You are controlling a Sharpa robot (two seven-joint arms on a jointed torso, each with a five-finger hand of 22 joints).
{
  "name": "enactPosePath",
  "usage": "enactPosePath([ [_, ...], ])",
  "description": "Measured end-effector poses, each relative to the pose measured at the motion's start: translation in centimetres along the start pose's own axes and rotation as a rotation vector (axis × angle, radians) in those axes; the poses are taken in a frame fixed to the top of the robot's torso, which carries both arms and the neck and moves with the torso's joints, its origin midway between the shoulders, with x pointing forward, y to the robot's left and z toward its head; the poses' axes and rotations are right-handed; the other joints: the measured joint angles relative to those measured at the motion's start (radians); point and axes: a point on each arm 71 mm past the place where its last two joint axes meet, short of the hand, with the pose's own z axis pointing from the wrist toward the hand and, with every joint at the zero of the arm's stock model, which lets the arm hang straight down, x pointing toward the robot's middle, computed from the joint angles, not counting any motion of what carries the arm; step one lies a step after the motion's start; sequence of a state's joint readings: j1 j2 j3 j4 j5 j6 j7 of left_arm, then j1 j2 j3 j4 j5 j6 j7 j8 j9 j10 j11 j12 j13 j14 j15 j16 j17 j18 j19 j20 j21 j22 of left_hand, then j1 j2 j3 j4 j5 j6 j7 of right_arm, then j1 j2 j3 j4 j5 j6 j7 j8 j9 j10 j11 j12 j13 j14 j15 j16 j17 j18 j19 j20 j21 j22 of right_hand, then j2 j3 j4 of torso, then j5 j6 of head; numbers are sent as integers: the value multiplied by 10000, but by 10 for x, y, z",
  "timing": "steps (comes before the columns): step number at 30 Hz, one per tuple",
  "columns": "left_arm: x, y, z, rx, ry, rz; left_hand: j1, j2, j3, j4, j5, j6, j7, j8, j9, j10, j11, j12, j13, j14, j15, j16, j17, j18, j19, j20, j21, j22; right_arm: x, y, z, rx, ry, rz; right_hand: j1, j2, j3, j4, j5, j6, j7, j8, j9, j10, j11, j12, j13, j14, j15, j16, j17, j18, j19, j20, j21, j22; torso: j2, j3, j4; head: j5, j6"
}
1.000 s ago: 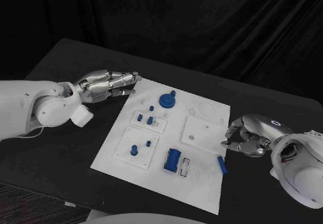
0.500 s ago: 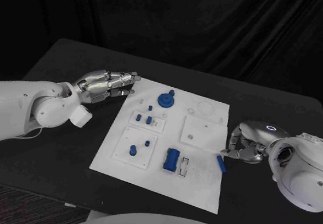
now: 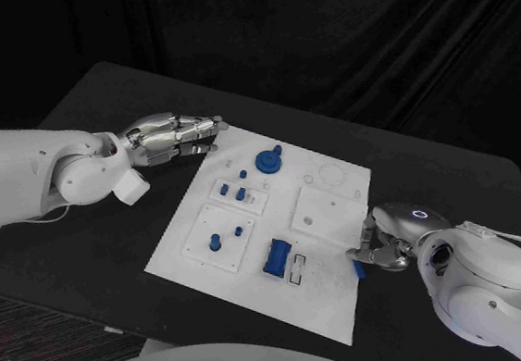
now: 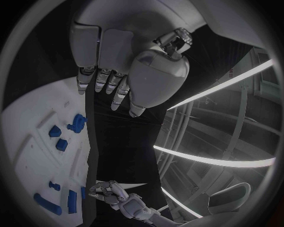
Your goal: Assemble the parts on the task board
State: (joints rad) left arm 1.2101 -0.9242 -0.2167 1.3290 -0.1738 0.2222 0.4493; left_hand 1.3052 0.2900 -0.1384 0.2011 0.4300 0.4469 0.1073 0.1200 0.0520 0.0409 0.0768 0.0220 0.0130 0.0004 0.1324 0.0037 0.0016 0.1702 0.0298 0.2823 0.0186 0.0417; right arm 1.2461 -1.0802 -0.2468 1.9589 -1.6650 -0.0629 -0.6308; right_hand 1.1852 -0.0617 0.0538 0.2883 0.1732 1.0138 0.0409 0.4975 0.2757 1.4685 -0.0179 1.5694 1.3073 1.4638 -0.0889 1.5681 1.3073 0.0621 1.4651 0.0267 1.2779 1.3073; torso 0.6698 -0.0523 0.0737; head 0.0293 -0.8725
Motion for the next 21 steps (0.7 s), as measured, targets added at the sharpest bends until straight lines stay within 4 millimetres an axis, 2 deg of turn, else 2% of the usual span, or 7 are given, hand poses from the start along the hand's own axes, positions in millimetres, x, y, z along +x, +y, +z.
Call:
enactPosePath([
  [7, 0, 0, 0, -4, 2, -2, 0, 0, 12, -13, 0, 0, 0, 0, 0, 0, 0, 0, 0, 0, 0, 0, 0, 0, 0, 0, 0, 0, 4, -1, 2, 100, 218, -189, -40, -40, 58, -2, 0, 187, -15, -355, -89, -33, -36, 0, 2, 31, -41, 0, 0, 1, -17, -53, 0, 6, -1, -1, 4, -3, 0],
  [14, 0, 0, 0, -6, 1, -1, 0, 0, 12, -12, 0, 0, 0, 0, 0, 0, 0, 0, 0, 0, 0, 0, -7, 0, 0, 0, 0, 0, 7, -2, 2, 188, 420, -360, -40, -40, 126, -13, 1, 260, 58, -884, -251, -34, -36, 0, 8, 32, -41, 0, 0, 0, -17, -53, 0, 8, 0, -3, 9, -12, 0],
  [21, 0, 0, 0, -9, 1, 0, 0, 0, 12, -12, 0, 0, 0, 0, 0, 0, 0, 0, 0, 0, 0, 0, -8, 0, 0, -1, 0, 0, 11, -3, 4, 270, 592, -447, 56, -135, 209, -43, 200, 330, 128, -1418, -444, -34, -36, 0, 7, 31, -41, 0, 0, 0, -18, -53, 0, 7, 1, -3, 5, 9, 0],
])
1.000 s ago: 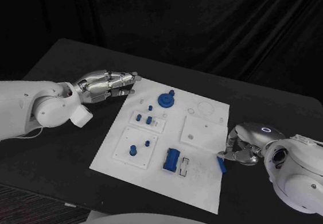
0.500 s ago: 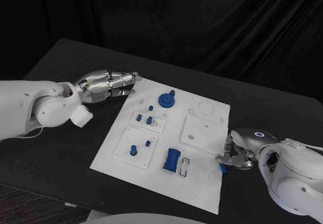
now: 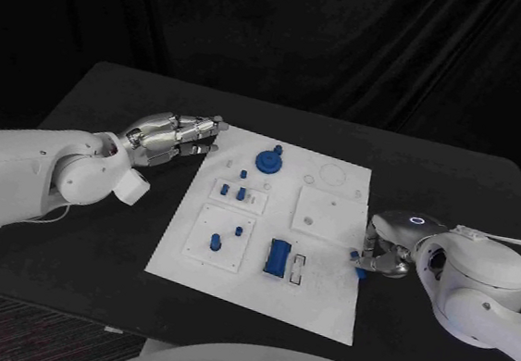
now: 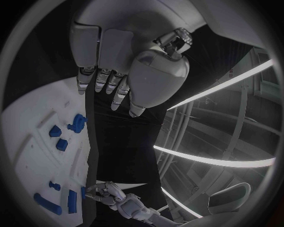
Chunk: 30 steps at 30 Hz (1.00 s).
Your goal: Assemble the parts on the task board
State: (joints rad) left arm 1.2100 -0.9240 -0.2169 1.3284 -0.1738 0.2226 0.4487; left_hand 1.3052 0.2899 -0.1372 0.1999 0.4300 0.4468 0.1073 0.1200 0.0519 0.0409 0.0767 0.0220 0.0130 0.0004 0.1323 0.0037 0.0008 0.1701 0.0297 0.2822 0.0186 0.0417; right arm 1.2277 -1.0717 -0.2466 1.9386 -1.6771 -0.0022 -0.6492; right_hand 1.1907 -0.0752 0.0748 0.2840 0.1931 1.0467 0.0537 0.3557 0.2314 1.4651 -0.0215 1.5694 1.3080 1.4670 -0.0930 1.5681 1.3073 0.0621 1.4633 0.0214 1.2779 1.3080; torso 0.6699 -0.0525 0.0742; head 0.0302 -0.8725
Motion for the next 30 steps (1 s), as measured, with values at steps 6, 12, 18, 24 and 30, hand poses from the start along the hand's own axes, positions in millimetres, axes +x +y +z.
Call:
enactPosePath([
  [6, 0, 0, 0, -3, -1, 1, 0, 0, 0, 0, 0, 0, 0, 0, 0, 0, 0, 0, 0, 0, 0, 0, 1, 0, 0, 0, 0, 0, 5, 0, 2, 29, 122, -19, 152, 44, 68, -68, 84, 35, 35, -208, -78, 21, 22, 0, -1, 0, 0, 0, 0, 1, 0, 0, -39, -1, 0, 3, -1, 35, 0],
  [12, 0, 0, 0, -6, 1, 0, 0, 0, 0, 0, 0, 0, 0, 0, 0, 0, 0, 0, 0, 0, 0, 0, 2, 0, 0, 0, 0, 0, 7, 1, 5, 8, 174, -32, 485, 49, 185, -185, 315, 152, 33, -435, -151, 36, 36, 0, -2, 0, 0, 0, 0, 0, 0, 0, -39, -2, -7, 4, -1, 50, 0],
  [18, 0, 0, 0, -8, 4, -1, 0, 0, 0, 0, 37, 0, 0, 0, 0, 0, 0, 0, 0, 0, 0, 0, 4, 0, 0, 0, 0, 0, 8, 2, 7, -20, 189, -32, 940, 98, 376, -461, 887, 321, 0, -616, -197, 36, 36, 0, -2, 0, 1, 0, 0, 1, 0, 0, -118, -2, -9, 0, 2, 57, 0],
  [24, 0, 0, 0, -8, 11, -4, 0, 0, 0, 0, 37, 0, 0, 0, 0, 0, 0, 0, 0, 0, 0, 0, 5, 0, 0, 0, 0, 0, 9, 2, 9, -66, 213, -45, 1235, 41, 520, -725, 1590, 392, -1, -918, -280, 36, 37, 0, -3, -1, 1, 0, 0, 1, -38, 38, -187, -3, -8, -2, 6, 47, 0],
  [30, 0, 0, 0, -7, 13, -4, 0, 0, 28, -28, 37, -1, 0, 0, 0, 0, 0, 0, 0, 0, 0, 0, 7, 0, 0, 0, 0, 0, 9, 3, 10, -151, 214, -56, 1459, 0, 690, -1052, 2178, 501, 31, -1063, -338, 36, 37, 0, -3, 8, 15, 0, 0, 1, -73, 3, -235, -4, -5, -1, 12, 39, 0],
])
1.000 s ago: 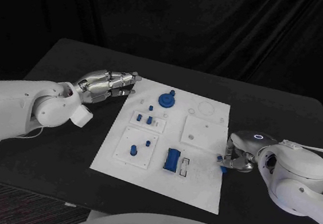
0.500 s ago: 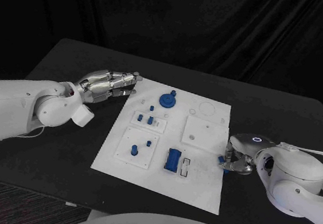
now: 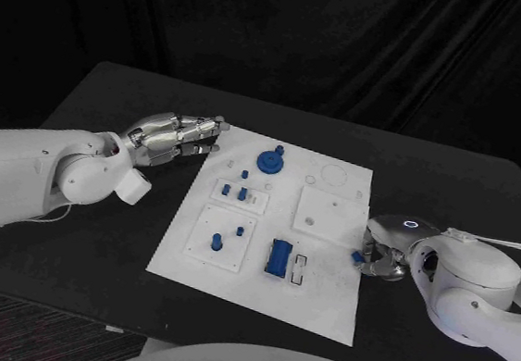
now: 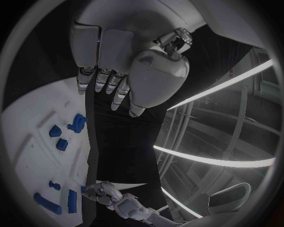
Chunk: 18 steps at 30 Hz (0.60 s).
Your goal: Assemble the parts on the task board
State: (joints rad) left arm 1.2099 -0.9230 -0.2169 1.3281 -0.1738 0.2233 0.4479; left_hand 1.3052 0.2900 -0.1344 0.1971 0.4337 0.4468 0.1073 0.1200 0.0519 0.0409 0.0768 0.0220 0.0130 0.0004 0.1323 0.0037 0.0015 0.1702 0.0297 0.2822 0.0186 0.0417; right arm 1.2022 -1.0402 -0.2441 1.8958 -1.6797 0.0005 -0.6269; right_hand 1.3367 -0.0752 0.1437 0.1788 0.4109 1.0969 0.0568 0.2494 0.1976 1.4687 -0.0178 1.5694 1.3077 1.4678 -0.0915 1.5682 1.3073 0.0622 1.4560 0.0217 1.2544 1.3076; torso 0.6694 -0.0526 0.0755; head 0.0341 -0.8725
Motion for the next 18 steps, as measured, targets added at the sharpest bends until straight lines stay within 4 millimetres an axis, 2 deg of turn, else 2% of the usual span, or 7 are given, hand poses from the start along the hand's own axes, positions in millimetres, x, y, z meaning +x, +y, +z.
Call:
enactPosePath([
  [6, 0, 0, 0, 0, -3, 0, 0, 0, 0, 0, 0, 0, 0, 0, 0, 0, 0, 0, 0, 0, 0, 0, 2, 0, 0, 0, 0, 0, 0, 1, 0, -98, -5, -5, 303, -111, 163, -442, 464, 103, 41, -136, -11, 0, 2, 0, 0, 0, 36, 0, 0, 0, 0, 0, -88, -1, 2, 2, -5, 20, 0],
  [10, 0, 0, 0, 1, -5, 0, 0, 0, 0, 0, 0, 0, 0, 0, 0, 0, 0, 0, 0, 0, 0, 0, 1, 0, 0, 0, 0, 0, 0, 1, -1, -122, -13, 1, 478, -166, 134, -603, 1055, 218, 115, -201, -13, 1, 3, 0, -1, 7, 45, 0, 0, 1, -36, 36, -89, -1, 0, 4, -8, 28, 0],
  [12, 0, 0, 0, 1, -7, 0, 0, 0, 0, 0, 0, 0, 0, 0, 0, 0, 0, 0, 0, 0, 0, 0, -2, 0, 0, 0, 0, 0, 1, 1, -1, -126, -23, 15, 579, -182, 325, -416, 305, 271, 168, -232, 60, 1, 3, 0, -1, 6, 46, 0, 0, 0, -73, -1, -89, -1, -1, 4, -8, 34, 0],
  [13, 0, 0, 0, 1, -8, 0, 0, 0, 0, 0, 0, 0, 0, 0, 0, 0, 0, 0, 0, 0, 0, 0, -3, 0, 0, 0, 0, 0, 1, 1, -2, -129, -33, 26, 519, -369, 767, -43, -70, 323, 220, -231, 60, 1, 3, 0, -1, 6, 46, 0, 0, -1, -73, -2, -89, -1, 0, 4, -8, 35, 0],
  [14, 0, 0, -1, 0, -10, 0, 0, 0, 0, 0, 0, 0, 0, 0, 0, 0, 0, 0, 0, 0, 0, 0, -4, 0, 0, 0, 0, 0, 1, 0, -2, -133, -33, 38, 361, -522, 1391, -226, -215, 342, 239, -229, 60, 1, 3, 0, -1, 6, 46, 0, 0, 0, -73, -2, -89, -1, 0, 4, -9, 39, 0],
  [18, -1, 0, -1, -2, -17, 0, 0, 0, -1, 0, 0, 0, 0, 0, 0, 0, 0, 0, 0, 0, 0, 0, -7, 0, 0, 0, 0, 0, 3, -1, -5, -146, -27, 95, 2, -870, 2161, -465, -287, 360, 257, -100, 60, 1, 3, 0, -1, 6, 47, 0, 0, -1, -73, -1, -89, -2, 1, 5, -13, 52, 0],
])
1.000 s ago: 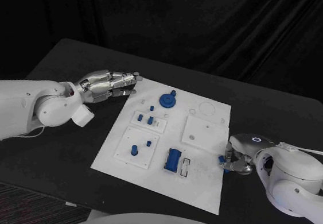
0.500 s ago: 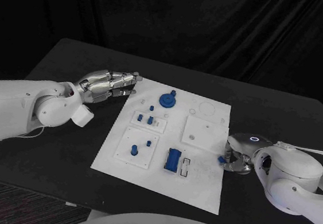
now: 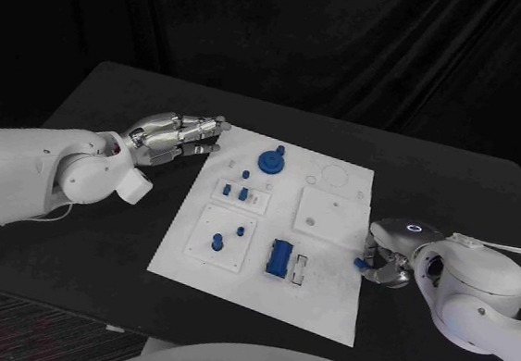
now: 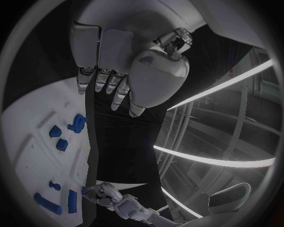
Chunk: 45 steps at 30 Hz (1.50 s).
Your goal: Assemble the parts on the task board
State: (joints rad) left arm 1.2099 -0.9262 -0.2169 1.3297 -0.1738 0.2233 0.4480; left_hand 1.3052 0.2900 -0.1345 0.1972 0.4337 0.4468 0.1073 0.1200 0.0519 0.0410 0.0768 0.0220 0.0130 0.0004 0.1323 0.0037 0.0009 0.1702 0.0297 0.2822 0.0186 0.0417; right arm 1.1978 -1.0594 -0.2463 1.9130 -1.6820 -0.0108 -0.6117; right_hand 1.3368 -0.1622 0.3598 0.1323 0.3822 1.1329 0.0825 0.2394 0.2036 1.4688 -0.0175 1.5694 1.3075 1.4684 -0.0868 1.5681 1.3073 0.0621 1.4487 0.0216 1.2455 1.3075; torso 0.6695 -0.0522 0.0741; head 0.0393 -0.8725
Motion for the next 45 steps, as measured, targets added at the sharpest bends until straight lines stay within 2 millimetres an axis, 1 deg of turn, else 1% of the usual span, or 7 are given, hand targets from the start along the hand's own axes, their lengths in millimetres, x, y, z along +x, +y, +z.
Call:
enactPosePath([
  [2, 0, 0, 0, -1, -3, 0, 0, 0, 0, 0, 0, 0, 0, 0, 0, 0, 0, 0, 0, 0, 0, 0, 0, 0, 0, 0, 0, 0, 0, -1, -2, 4, -17, 46, -189, -13, 121, 10, -62, 0, 0, 17, 0, 0, 0, 0, 0, -2, -2, 0, 0, 0, 0, 0, 0, 0, 0, 1, 0, 3, 0],
  [4, 0, 0, 0, -1, -6, 0, 0, 0, 0, 0, 0, 0, 0, 0, 0, 0, 0, 0, 0, 0, 0, 0, 0, 0, 0, 0, 0, 0, 0, -1, -5, -9, -23, 128, -318, -67, 399, -216, -124, 0, 0, 36, 0, 0, 0, 0, 0, -24, -23, 0, 0, 0, 0, 0, 0, 0, 0, 1, -3, 3, 0],
  [10, 0, 0, 0, 0, -3, -1, 41, -41, 0, 0, 0, 0, 0, 0, 0, 0, 0, 0, 0, 0, 0, 0, 1, 1, 0, 0, 0, 0, -2, -2, -10, -13, 105, 641, -488, -45, 582, -216, -200, 0, -1, 36, 0, 0, 0, 0, -1, -49, -27, 0, 0, 0, 0, 0, 0, -1, 0, 1, -6, -3, 0],
  [17, 0, 0, 0, 1, 2, -2, 41, -41, 0, 0, 0, 0, 0, 0, 0, 0, 0, 0, 0, 0, 0, 0, 2, 0, 0, 0, 0, 0, -4, -4, -13, 58, 588, 1674, -849, -87, 1044, -525, -203, -42, -42, 34, 1, -38, -38, 0, -1, -14, -63, 0, 0, 1, 1, 0, 0, -1, 0, -2, -5, -2, 0],
  [19, 0, 0, 0, -1, 1, -2, 40, -41, 0, 1, 0, 0, 0, 0, 0, 0, 0, 0, 0, 0, 0, 0, 3, 0, 0, 0, 0, 0, -3, -4, -14, 83, 820, 2057, -967, -75, 1097, -498, -200, -42, -42, 32, 1, -38, -38, 0, -1, -14, -63, 0, 0, 0, 1, 0, 0, -1, 0, -5, -5, 7, 0],
  [27, 0, 0, 0, -13, 0, 0, 41, -41, 28, -28, 0, 0, 0, 0, 0, 0, 0, 0, 8, 0, 0, 0, 5, 0, 0, 0, 0, 0, 3, -2, -16, 211, 2037, 3911, -1164, -36, 1122, -522, 253, -94, -94, -35, 1, -39, -39, 0, -1, -14, -63, 0, 0, 0, 1, 0, 0, -1, 0, -7, 0, 12, 0],
  [45, 6, 0, 2, -13, 123, -51, 40, -41, 27, -27, -1, 0, 0, 0, 0, 0, 0, 0, 6, 0, 0, 0, 7, 0, 0, 0, 0, -9, 14, 12, -16, 704, 4097, 8254, -1340, -17, 1074, -569, 440, -95, -95, -102, 42, -39, -39, 0, -2, -14, -60, 0, 0, 1, 1, 0, 16, -2, -1, -4, 6, -7, 0],
])
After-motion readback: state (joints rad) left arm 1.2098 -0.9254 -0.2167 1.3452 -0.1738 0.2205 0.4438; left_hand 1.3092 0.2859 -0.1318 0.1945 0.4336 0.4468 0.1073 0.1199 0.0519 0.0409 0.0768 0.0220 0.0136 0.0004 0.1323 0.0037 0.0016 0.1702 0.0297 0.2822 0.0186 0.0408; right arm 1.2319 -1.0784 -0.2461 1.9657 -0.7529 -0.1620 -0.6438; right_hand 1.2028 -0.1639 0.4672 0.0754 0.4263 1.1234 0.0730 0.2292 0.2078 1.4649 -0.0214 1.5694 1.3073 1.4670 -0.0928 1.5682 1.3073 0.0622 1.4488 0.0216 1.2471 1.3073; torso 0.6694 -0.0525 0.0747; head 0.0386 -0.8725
